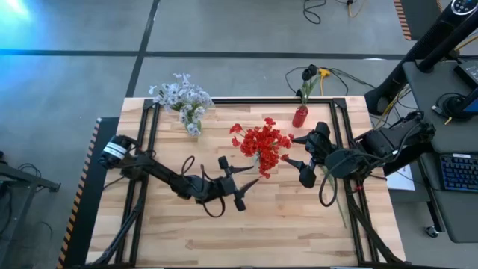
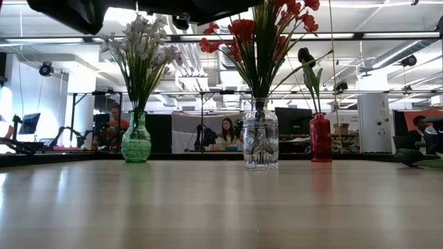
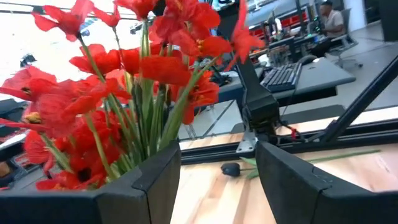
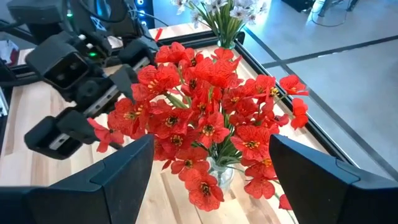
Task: Sort flowers into vase by color
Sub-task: Put the red flower into the transparent vase
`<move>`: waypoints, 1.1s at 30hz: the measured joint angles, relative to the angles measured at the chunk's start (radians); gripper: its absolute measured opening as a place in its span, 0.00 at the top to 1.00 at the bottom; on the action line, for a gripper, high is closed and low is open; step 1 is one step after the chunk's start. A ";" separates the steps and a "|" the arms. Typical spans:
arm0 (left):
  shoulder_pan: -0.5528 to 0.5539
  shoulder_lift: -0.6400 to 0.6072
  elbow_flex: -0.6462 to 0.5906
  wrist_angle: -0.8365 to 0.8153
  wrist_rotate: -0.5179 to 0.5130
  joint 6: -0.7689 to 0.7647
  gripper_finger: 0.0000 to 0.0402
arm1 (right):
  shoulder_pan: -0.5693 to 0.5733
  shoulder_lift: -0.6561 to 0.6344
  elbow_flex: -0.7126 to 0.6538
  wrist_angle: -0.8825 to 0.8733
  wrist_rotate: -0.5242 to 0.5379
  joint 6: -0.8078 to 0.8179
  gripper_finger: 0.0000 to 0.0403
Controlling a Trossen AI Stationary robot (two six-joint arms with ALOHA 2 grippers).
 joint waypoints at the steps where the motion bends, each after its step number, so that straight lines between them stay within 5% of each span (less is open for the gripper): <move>1: 0.009 0.000 0.000 0.000 0.015 -0.010 0.52 | 0.000 0.000 0.000 0.000 0.000 0.000 0.23; 13: 0.123 0.000 0.000 -0.004 0.130 -0.113 0.52 | 0.000 0.001 -0.001 0.000 0.001 0.001 0.23; 24: 0.155 0.000 0.001 -0.009 0.136 -0.169 0.52 | 0.000 0.002 -0.002 0.000 0.001 -0.004 0.23; 33: 0.157 0.000 0.001 -0.009 0.136 -0.169 0.37 | 0.000 0.002 -0.002 0.000 0.001 -0.008 0.23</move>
